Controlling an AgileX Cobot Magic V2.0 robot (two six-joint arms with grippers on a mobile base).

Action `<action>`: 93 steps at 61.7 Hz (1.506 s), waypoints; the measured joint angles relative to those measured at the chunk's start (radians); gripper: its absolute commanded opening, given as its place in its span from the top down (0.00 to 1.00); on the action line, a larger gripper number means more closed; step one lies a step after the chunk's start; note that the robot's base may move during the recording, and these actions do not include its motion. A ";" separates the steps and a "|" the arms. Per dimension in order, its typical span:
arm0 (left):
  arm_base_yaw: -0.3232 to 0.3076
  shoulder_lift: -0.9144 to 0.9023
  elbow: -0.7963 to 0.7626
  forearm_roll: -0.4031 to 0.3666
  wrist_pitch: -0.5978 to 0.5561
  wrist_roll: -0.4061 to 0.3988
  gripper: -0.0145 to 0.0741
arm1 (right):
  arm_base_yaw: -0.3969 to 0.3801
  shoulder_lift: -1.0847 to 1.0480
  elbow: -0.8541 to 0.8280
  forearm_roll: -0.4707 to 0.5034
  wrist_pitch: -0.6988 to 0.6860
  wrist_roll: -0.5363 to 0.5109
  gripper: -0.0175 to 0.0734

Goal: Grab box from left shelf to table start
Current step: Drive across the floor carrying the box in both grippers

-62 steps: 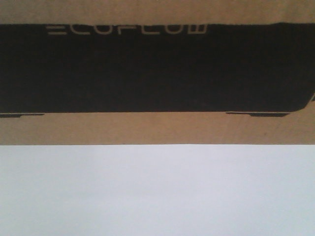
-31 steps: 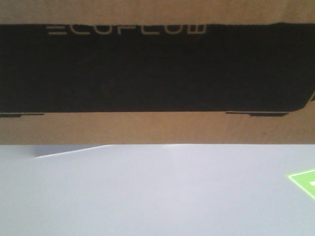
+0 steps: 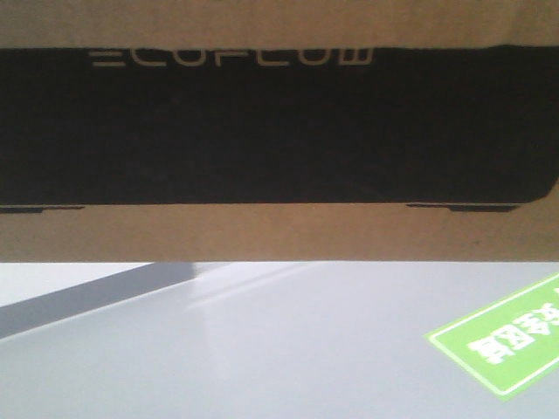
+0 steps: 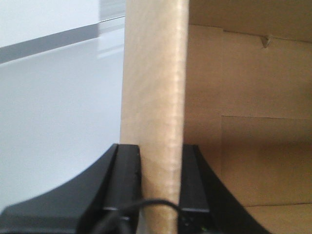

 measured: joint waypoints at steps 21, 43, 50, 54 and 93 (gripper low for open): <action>0.000 0.010 0.000 -0.002 0.000 0.000 0.90 | 0.000 0.000 0.000 -0.002 0.002 0.000 0.78; 0.000 0.012 0.000 -0.002 -0.007 0.000 0.90 | 0.000 0.000 0.000 -0.003 0.002 0.000 0.78; 0.000 0.012 0.000 -0.002 -0.013 0.001 0.90 | 0.000 0.000 0.000 -0.005 0.002 0.000 0.78; 0.000 0.012 0.000 -0.002 -0.013 0.001 0.90 | 0.000 0.000 0.000 -0.005 0.002 0.000 0.78; 0.000 0.012 0.000 0.006 -0.017 0.001 0.90 | 0.000 0.000 0.000 -0.005 0.002 0.000 0.78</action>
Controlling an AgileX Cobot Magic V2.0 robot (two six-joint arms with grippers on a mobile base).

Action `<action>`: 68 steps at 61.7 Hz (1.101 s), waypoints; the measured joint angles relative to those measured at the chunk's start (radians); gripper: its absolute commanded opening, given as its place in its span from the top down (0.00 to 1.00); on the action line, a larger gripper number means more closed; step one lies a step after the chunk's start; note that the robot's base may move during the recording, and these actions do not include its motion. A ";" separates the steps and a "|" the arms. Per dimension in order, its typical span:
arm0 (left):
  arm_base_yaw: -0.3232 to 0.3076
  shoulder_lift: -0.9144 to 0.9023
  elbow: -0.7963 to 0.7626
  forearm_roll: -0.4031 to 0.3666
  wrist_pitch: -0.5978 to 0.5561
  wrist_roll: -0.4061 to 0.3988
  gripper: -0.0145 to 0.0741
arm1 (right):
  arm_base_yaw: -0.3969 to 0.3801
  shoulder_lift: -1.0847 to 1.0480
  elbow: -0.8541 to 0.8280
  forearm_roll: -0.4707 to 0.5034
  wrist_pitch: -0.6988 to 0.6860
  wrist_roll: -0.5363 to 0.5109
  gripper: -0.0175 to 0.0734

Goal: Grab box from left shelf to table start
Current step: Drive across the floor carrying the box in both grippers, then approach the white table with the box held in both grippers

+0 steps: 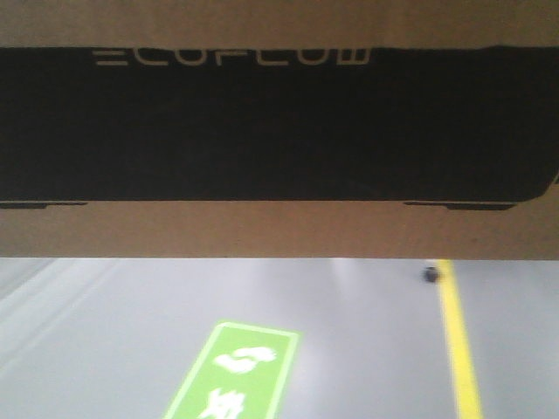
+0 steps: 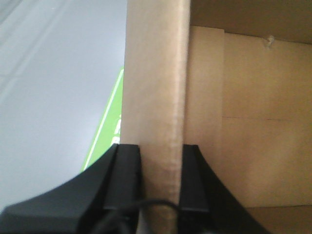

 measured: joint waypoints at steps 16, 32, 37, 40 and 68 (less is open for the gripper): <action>0.000 0.000 0.000 0.000 0.000 0.000 0.90 | 0.000 0.000 0.000 0.000 0.000 0.000 0.78; 0.000 0.000 0.000 0.000 0.010 0.000 0.90 | 0.000 0.000 0.000 0.000 0.000 0.000 0.78; 0.000 0.000 0.000 0.000 0.017 0.000 0.90 | 0.000 0.000 0.000 0.000 0.000 0.000 0.78; 0.000 0.000 0.000 -0.005 0.017 0.000 0.90 | 0.000 0.000 0.000 0.000 0.000 0.000 0.78; 0.000 0.000 0.000 -0.005 0.032 0.000 0.90 | 0.000 0.000 0.000 0.000 0.000 0.001 0.78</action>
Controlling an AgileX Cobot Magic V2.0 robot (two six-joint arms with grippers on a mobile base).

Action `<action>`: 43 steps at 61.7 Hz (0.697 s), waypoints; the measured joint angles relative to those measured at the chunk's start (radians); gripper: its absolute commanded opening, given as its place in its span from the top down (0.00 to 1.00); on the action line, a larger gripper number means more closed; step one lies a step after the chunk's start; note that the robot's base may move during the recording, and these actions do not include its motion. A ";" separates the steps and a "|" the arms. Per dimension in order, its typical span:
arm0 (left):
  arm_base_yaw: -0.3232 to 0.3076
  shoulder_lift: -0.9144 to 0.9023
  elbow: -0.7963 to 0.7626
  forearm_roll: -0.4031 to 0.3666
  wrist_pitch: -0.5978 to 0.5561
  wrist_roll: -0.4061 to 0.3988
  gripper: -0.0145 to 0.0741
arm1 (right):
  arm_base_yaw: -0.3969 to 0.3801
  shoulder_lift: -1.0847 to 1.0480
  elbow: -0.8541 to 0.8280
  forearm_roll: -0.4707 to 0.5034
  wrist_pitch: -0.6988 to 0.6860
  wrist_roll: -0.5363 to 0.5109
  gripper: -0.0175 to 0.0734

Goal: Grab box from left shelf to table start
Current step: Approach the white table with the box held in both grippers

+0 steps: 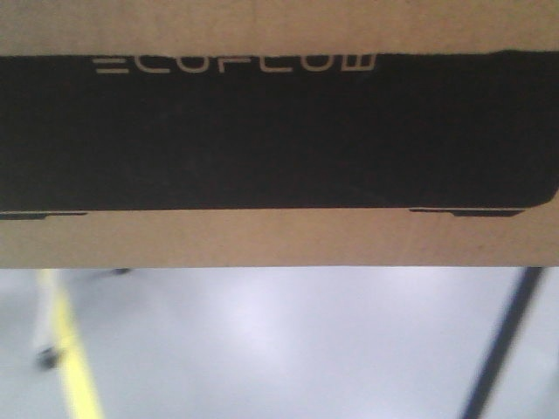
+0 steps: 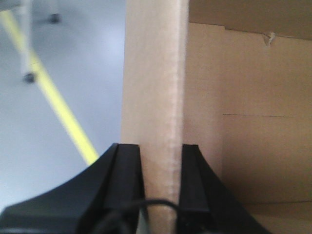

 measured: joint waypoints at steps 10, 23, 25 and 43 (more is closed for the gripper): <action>0.000 0.000 0.000 -0.003 0.026 0.000 0.90 | 0.000 0.000 0.000 0.000 0.004 0.000 0.78; 0.000 0.000 0.000 -0.006 0.030 -0.002 0.90 | 0.000 0.000 0.000 0.000 0.008 0.000 0.78; 0.000 0.000 0.000 -0.006 0.030 -0.002 0.90 | 0.000 0.000 0.000 0.000 0.008 0.000 0.78; 0.000 0.000 0.000 -0.006 0.030 -0.002 0.90 | 0.000 0.000 0.000 0.000 0.010 0.000 0.78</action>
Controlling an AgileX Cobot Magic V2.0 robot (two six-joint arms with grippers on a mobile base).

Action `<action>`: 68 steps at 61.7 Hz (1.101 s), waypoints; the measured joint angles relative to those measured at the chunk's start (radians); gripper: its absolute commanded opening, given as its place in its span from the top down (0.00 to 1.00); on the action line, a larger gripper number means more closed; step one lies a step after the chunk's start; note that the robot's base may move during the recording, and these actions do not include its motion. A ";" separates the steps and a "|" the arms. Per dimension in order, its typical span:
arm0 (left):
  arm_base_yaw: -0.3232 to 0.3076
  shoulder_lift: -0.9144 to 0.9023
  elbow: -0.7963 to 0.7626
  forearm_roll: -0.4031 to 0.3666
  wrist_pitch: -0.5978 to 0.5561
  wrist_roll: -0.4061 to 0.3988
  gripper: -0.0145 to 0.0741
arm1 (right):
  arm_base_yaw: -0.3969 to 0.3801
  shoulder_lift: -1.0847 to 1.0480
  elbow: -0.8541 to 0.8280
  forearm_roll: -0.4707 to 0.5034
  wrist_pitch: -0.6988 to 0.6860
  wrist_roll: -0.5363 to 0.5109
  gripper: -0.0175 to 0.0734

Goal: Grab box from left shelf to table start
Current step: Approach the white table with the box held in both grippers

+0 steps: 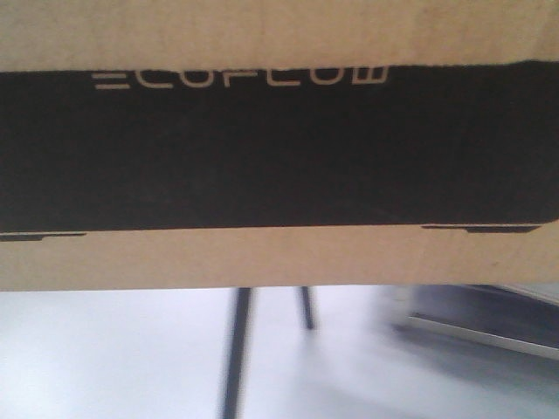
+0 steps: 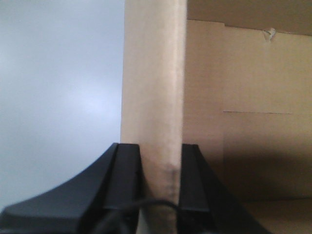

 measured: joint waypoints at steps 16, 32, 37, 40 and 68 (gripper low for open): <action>0.000 0.000 0.000 0.000 0.002 0.000 0.90 | 0.000 0.000 0.000 0.000 0.002 0.000 0.78; 0.000 0.000 0.000 -0.003 0.003 0.000 0.90 | 0.000 0.000 0.000 0.000 0.002 0.000 0.78; 0.000 0.000 0.000 -0.004 0.005 -0.002 0.90 | 0.000 0.000 0.000 0.000 0.002 0.000 0.78; 0.000 0.000 0.000 -0.003 0.005 -0.002 0.90 | 0.000 0.000 0.000 0.000 0.003 0.000 0.78; 0.000 0.000 0.000 -0.003 0.007 -0.002 0.90 | 0.000 0.000 0.000 0.000 0.004 0.000 0.78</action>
